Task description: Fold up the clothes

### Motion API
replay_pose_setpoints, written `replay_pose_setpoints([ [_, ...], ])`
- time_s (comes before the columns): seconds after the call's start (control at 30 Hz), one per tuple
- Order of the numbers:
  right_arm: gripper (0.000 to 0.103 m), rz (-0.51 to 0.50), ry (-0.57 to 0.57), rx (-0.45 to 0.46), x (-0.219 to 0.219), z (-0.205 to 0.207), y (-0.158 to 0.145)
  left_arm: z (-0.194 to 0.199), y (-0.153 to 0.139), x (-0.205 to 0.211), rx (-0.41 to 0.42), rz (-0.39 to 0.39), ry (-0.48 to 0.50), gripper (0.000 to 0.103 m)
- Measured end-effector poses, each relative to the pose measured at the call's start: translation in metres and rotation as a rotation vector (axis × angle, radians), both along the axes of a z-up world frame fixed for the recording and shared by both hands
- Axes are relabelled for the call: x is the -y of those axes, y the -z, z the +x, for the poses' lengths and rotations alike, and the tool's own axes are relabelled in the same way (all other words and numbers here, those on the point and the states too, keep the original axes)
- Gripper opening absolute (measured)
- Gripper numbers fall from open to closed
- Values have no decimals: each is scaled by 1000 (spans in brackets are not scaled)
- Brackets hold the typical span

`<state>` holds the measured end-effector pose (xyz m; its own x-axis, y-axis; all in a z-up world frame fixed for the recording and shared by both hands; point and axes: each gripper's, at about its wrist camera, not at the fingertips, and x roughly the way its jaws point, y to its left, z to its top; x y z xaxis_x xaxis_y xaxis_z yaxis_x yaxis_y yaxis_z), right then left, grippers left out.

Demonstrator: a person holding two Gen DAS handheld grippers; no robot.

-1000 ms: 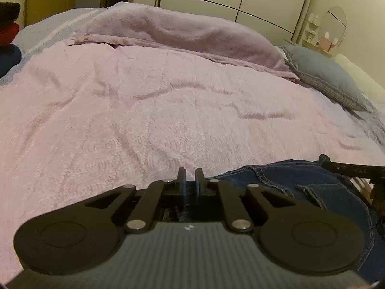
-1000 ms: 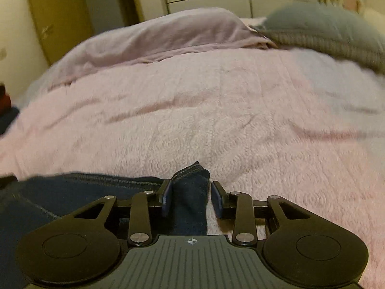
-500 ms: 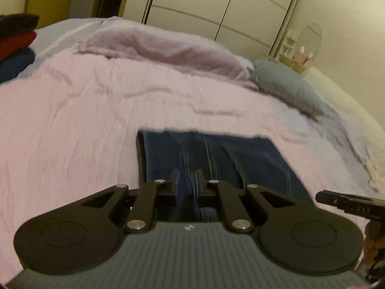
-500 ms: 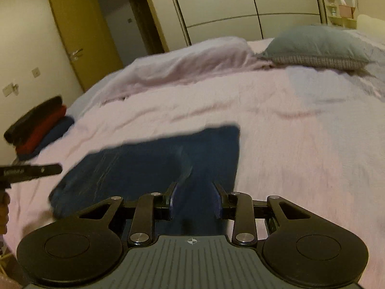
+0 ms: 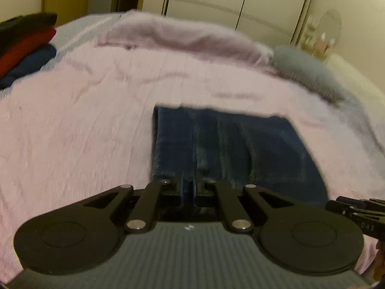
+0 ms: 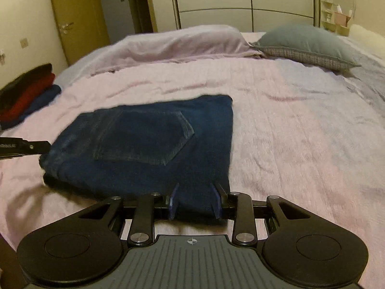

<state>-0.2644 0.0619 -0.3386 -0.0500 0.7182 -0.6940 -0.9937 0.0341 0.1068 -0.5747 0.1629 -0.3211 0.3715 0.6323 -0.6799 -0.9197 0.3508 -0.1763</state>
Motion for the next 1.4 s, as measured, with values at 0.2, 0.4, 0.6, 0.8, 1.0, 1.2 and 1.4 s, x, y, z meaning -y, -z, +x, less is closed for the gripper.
replay_pose_setpoints([
  [0.2,33,-45,10,17,-2,-7,10,5,-9,20,-65,13,-15,6],
  [0.4,34,-76,29,-29,24,-16,-5,4,-22,53,-98,-3,-14,14],
  [0.6,38,-72,44,-75,57,-23,-16,5,-33,93,-117,-4,10,26],
  [0.8,50,-9,40,-55,86,-32,-36,6,-51,124,-135,33,23,29],
  [1.0,51,12,44,-58,111,-37,-42,4,-65,155,-169,74,38,32],
  [1.2,51,30,40,-71,137,-42,-45,0,-74,182,-179,104,38,33],
  [1.4,52,51,30,-71,148,-49,-51,-10,-79,198,-160,127,33,35],
])
